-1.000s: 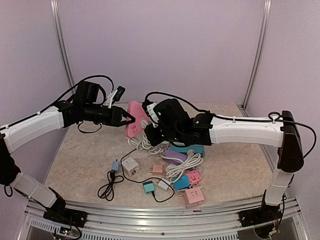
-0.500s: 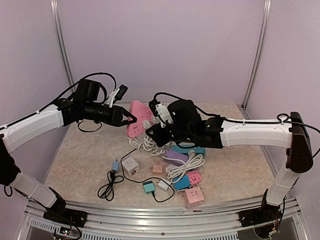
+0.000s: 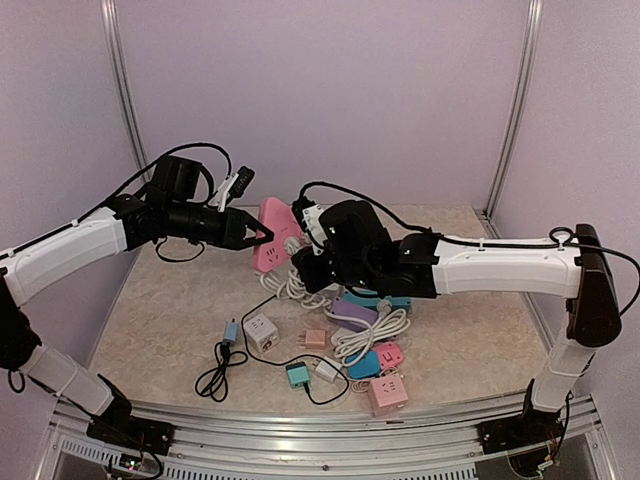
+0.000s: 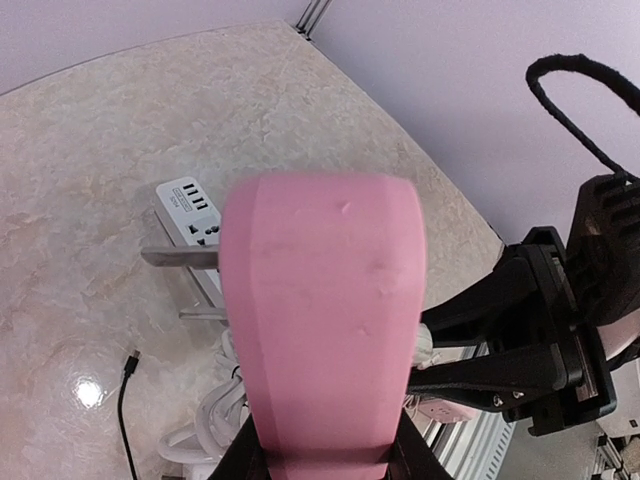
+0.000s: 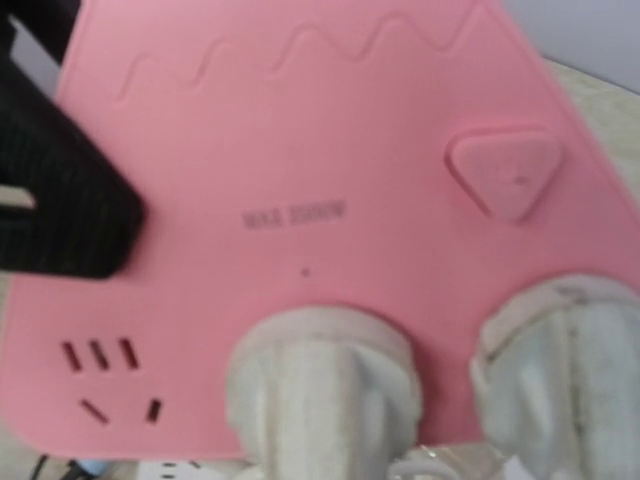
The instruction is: Pull the plug off the socket
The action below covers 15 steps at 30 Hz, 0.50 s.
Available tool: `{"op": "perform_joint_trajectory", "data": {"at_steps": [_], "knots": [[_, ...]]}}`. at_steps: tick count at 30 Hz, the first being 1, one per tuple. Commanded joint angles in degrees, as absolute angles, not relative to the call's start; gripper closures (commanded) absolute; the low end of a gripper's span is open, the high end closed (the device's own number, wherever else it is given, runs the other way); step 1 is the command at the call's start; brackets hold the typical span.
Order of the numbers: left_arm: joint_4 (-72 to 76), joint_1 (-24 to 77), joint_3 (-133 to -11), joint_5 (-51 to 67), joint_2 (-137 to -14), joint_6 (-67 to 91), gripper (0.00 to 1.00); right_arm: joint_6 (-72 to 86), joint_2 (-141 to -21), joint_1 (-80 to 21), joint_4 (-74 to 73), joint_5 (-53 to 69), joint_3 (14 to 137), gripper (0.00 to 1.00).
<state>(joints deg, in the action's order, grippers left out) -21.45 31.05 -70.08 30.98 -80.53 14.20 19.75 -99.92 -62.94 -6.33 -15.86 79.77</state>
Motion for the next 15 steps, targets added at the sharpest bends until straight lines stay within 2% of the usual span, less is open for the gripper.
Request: {"op": "perform_joint_trajectory", "data": {"at_steps": [1,15], "knots": [[-17.20,30.90,-72.77,31.47,-80.57,16.20,1.00,18.78,-101.90,-64.87,-9.41,-23.63,83.59,1.00],[-16.48,29.53,-72.51,33.13,-81.09,17.20,1.00,18.90,-101.24,-66.64,-9.45,-26.26,83.70,1.00]]}}
